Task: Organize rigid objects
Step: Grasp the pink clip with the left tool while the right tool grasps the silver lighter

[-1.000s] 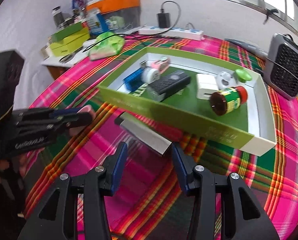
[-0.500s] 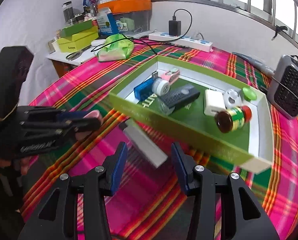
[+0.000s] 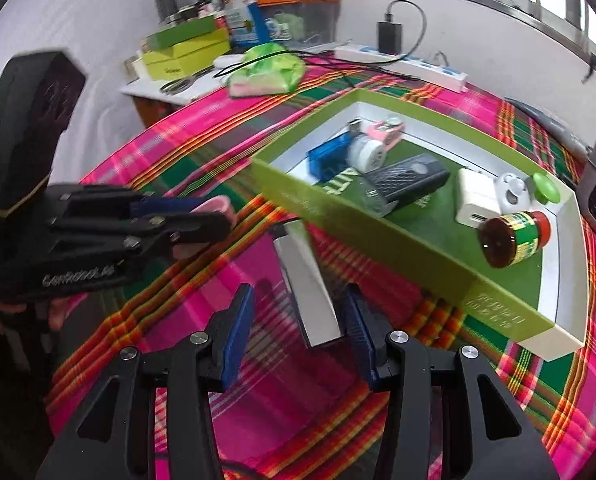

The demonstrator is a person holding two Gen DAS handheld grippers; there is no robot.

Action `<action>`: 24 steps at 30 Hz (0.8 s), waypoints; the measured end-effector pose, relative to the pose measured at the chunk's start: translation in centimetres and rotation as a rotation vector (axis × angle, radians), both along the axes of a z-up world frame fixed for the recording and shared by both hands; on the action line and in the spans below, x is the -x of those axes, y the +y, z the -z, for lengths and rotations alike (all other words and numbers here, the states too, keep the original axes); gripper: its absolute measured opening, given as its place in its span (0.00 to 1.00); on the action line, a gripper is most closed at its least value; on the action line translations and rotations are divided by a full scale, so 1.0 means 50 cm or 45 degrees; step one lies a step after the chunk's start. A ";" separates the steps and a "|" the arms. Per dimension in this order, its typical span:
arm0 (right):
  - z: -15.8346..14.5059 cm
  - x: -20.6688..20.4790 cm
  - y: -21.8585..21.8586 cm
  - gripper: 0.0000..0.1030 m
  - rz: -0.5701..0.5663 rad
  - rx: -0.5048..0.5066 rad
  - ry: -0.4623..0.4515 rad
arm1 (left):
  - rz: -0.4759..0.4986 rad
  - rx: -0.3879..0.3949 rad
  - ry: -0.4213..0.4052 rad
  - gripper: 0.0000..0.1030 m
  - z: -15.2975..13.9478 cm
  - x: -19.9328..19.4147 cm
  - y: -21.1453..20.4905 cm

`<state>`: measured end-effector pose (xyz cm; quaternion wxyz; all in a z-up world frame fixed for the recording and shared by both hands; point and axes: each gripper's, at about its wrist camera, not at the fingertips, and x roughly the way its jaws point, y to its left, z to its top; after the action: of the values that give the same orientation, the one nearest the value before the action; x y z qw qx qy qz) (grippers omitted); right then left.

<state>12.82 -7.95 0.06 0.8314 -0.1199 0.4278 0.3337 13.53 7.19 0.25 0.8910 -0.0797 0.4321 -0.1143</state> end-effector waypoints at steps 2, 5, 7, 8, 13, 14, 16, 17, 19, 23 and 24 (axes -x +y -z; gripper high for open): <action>0.002 0.006 0.008 0.45 -0.019 0.013 -0.007 | 0.000 -0.003 0.000 0.22 0.000 0.000 0.000; 0.003 0.001 0.018 0.45 0.017 0.034 -0.029 | 0.000 -0.009 -0.001 0.22 0.000 -0.001 -0.001; 0.003 -0.003 0.022 0.45 0.037 0.035 -0.035 | 0.000 -0.010 -0.001 0.22 0.000 -0.002 -0.002; 0.003 -0.006 0.025 0.45 0.054 0.042 -0.044 | 0.000 -0.011 -0.001 0.22 0.000 -0.002 -0.002; 0.004 -0.016 0.031 0.45 0.095 0.052 -0.070 | -0.001 -0.023 -0.003 0.22 -0.001 -0.002 -0.003; 0.004 -0.017 0.032 0.45 0.103 0.054 -0.076 | -0.001 -0.026 -0.004 0.22 -0.001 -0.001 -0.005; 0.004 -0.016 0.035 0.45 0.104 0.062 -0.087 | -0.001 -0.029 -0.004 0.22 -0.001 -0.002 -0.005; 0.005 -0.015 0.038 0.45 0.099 0.074 -0.100 | -0.001 -0.030 -0.005 0.22 0.000 -0.002 -0.006; 0.005 -0.016 0.037 0.45 0.101 0.072 -0.100 | -0.002 -0.036 -0.006 0.22 0.000 -0.002 -0.007; 0.003 -0.015 0.034 0.38 0.109 0.068 -0.102 | -0.003 -0.054 -0.008 0.22 -0.001 -0.001 -0.009; 0.003 -0.015 0.033 0.32 0.109 0.066 -0.103 | -0.003 -0.056 -0.008 0.22 -0.001 -0.001 -0.011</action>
<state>13.59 -6.29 -0.08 0.8582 -0.1364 0.4070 0.2815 13.57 6.66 0.30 0.8941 -0.0602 0.4315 -0.1040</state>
